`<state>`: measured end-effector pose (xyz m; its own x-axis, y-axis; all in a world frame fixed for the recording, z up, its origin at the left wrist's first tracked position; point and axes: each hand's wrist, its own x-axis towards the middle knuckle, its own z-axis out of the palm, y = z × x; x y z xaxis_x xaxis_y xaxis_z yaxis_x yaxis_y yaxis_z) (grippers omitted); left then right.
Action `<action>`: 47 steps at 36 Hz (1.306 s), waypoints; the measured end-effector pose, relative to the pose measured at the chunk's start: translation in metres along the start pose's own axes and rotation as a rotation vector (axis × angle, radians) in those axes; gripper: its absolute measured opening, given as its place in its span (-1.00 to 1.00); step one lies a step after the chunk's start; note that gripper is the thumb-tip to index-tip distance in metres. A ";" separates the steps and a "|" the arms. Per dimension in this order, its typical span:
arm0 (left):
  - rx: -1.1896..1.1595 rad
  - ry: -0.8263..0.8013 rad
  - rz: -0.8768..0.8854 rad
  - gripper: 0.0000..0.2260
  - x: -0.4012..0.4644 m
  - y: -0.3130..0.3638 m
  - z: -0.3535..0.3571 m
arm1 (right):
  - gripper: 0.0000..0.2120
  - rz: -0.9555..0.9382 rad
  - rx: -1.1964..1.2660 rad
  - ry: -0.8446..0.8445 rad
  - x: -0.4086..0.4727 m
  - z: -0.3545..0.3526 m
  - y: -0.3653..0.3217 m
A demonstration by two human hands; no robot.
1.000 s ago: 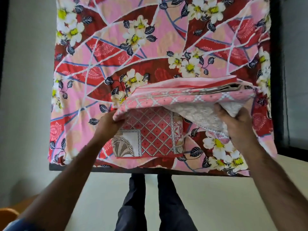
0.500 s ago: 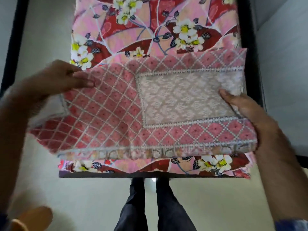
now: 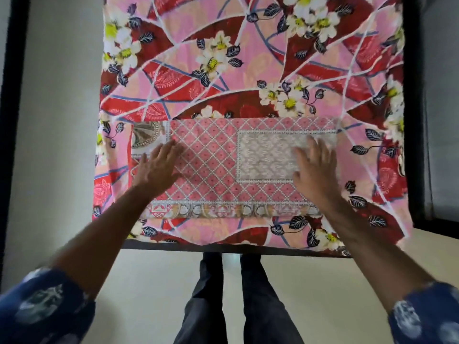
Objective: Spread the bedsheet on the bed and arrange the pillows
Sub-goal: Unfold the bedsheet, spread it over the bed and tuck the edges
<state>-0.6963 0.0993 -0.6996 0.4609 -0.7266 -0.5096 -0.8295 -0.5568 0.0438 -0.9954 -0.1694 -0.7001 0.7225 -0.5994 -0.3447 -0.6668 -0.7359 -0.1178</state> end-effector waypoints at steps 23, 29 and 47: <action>0.220 0.203 0.033 -0.33 0.061 -0.031 -0.035 | -0.24 -0.236 -0.188 0.120 0.092 -0.022 -0.021; 0.237 0.231 0.084 -0.63 0.048 -0.031 -0.033 | -0.72 -0.287 -0.114 0.163 0.068 -0.018 -0.012; -0.139 0.077 0.567 -0.63 -0.114 -0.041 -0.039 | -0.63 -0.318 -0.290 -0.209 -0.098 -0.049 0.001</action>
<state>-0.7026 0.1891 -0.6099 -0.0164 -0.9505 -0.3103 -0.9064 -0.1169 0.4059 -1.0582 -0.1266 -0.6207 0.8101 -0.2758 -0.5174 -0.3186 -0.9479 0.0064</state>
